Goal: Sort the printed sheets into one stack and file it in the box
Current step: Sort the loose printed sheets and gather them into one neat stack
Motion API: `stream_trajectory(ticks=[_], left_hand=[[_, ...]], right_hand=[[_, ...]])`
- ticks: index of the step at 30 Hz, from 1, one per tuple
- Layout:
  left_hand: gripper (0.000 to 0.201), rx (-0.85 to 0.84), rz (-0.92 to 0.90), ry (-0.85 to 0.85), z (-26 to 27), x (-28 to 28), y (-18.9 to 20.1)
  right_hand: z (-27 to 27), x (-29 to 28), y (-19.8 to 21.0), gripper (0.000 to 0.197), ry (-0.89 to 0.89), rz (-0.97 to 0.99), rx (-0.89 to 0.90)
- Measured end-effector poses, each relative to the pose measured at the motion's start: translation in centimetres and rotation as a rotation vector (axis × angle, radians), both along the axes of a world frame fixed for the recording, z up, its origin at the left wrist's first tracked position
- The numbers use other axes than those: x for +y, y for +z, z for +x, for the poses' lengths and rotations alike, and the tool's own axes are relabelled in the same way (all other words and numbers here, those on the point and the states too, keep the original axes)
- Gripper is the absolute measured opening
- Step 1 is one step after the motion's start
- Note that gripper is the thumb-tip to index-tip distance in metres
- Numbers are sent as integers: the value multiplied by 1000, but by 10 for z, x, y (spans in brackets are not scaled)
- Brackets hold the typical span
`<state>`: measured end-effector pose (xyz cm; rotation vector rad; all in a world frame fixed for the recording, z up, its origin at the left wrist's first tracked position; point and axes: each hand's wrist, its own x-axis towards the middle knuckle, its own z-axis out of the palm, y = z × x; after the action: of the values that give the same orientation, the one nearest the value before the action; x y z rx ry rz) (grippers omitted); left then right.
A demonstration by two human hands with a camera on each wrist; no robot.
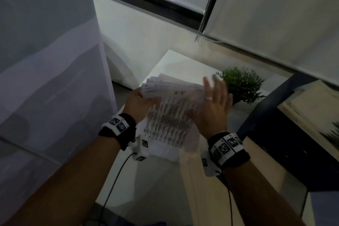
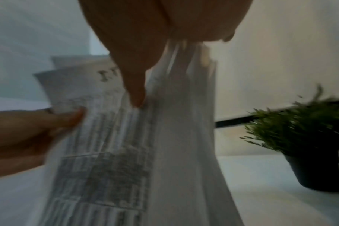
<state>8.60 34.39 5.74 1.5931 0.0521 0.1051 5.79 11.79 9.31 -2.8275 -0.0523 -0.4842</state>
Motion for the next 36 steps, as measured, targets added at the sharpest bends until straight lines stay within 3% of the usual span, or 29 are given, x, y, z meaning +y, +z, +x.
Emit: stream_trajectory(ticks=[1,3,4,6,8,10,12,15,16,18,21,27,31,36], left_hand=[[29,-1,-7,3,1,4,5],[32,-14,-41,4,3,12,15],[35,-34,-59,9,5,14,21],[38,-92,-51,54,4,9,35],[35,-199,-37,129,0,-3,48],[33,-256,-57,189,-7,-15,45],[39,-224,-83,199,-16,-15,26],[70,-74,-37,108,-25,-12,-12],[70,-45,-22,84,-26,-11,-19],[50,-29,-39,54,-22,-11,-23],[35,-71,-3,41,-17,-12,-5],[59,-127,-18,-29,-24,-11,-10],[50,-108,-3,-62,-25,-9,-10],[63,-134,5,-69,-22,-7,-11]], right_hand=[[2,-5,0,130,-76,153,-58],[6,-14,2,136,-66,666,-97],[6,-15,4,127,-15,924,-57],[5,-15,12,77,49,1189,18],[3,-9,21,32,64,1127,-57],[-4,-5,19,20,83,1137,-128],[-15,-2,9,22,78,1128,-144],[-26,2,-11,25,14,1164,-51],[-25,3,-14,23,-8,1211,-36],[-22,5,-12,18,-31,1242,-39],[-22,4,5,24,-33,1260,-94],[-28,3,28,39,-34,1382,-204],[-22,13,36,25,-131,1294,-248],[-15,13,36,11,-236,1269,-266]])
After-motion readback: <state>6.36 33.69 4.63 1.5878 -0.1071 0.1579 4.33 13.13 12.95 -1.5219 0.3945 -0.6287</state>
